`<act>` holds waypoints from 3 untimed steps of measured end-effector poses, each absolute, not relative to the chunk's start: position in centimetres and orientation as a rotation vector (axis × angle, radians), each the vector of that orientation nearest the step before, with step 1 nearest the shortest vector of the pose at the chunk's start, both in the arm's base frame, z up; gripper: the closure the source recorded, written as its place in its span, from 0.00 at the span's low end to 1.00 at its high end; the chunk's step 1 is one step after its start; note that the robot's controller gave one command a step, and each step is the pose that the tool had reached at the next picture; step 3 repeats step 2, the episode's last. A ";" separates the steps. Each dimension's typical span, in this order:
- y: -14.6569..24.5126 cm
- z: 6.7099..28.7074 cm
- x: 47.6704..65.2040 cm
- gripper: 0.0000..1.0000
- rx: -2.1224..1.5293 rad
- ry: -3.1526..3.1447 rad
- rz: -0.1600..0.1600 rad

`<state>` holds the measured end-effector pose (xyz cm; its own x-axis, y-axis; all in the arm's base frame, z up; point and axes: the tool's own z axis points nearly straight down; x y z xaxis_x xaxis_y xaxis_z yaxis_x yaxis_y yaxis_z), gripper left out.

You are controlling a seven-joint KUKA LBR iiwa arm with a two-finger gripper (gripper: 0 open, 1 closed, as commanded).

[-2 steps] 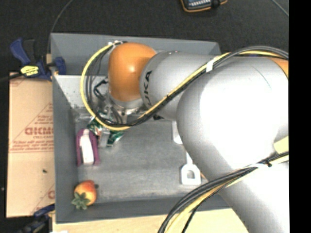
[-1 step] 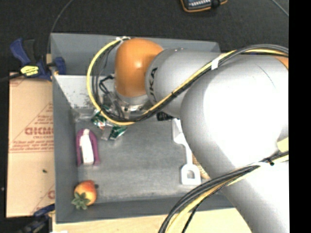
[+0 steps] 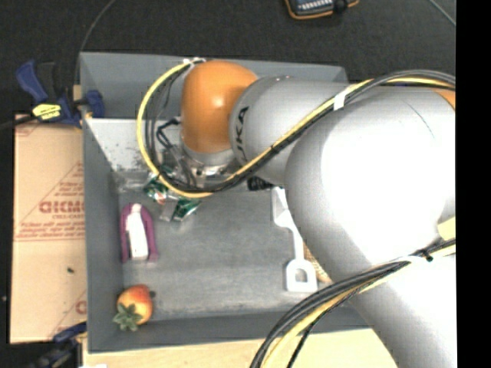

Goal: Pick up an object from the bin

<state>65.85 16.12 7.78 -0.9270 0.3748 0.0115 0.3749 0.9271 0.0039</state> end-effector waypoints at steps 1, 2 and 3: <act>16.1 12.1 66.0 1.00 -0.597 -3.080 -0.014; 16.0 8.8 65.9 1.00 -0.596 -3.075 -0.008; 16.0 8.8 65.9 1.00 -0.596 -3.075 -0.008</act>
Offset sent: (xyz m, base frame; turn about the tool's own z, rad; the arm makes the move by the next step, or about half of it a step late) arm -0.0011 0.0000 0.0095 -0.0001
